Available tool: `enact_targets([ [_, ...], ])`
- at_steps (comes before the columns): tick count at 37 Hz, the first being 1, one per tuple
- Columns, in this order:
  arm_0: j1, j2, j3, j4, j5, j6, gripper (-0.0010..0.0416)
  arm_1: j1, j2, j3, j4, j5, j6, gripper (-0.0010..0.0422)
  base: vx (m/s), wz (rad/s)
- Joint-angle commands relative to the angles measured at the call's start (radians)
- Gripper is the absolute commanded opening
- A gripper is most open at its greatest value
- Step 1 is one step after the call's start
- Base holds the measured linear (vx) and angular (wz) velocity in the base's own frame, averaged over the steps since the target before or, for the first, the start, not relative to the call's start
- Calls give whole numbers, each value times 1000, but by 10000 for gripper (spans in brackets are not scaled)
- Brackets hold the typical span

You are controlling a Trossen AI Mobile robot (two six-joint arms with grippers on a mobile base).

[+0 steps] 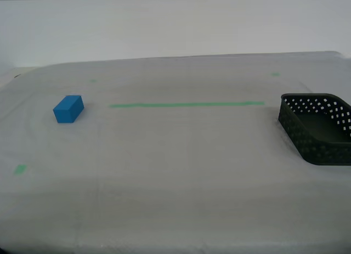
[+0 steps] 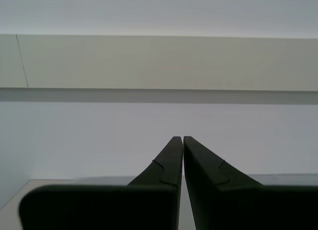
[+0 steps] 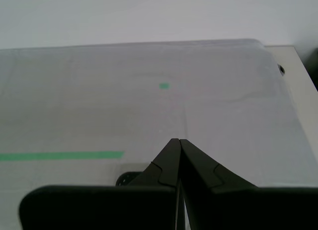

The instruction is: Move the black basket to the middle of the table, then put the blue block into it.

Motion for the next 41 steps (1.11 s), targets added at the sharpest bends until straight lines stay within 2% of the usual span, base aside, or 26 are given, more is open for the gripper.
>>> enact_targets([
  [1,0,1,30,-71,0,2,0,0,0,0,5,-1,2,0,0,0],
  [8,0,1,66,-186,0,7,0,0,0,0,4,-1,1,0,0,0],
  [30,0,68,64,-507,-1,25,0,0,0,0,5,-1,2,0,0,0],
  [37,0,98,64,-534,-16,26,0,0,0,0,5,-1,2,0,0,0],
  [41,-1,116,66,-537,-18,43,0,0,0,0,5,-1,2,0,0,0],
])
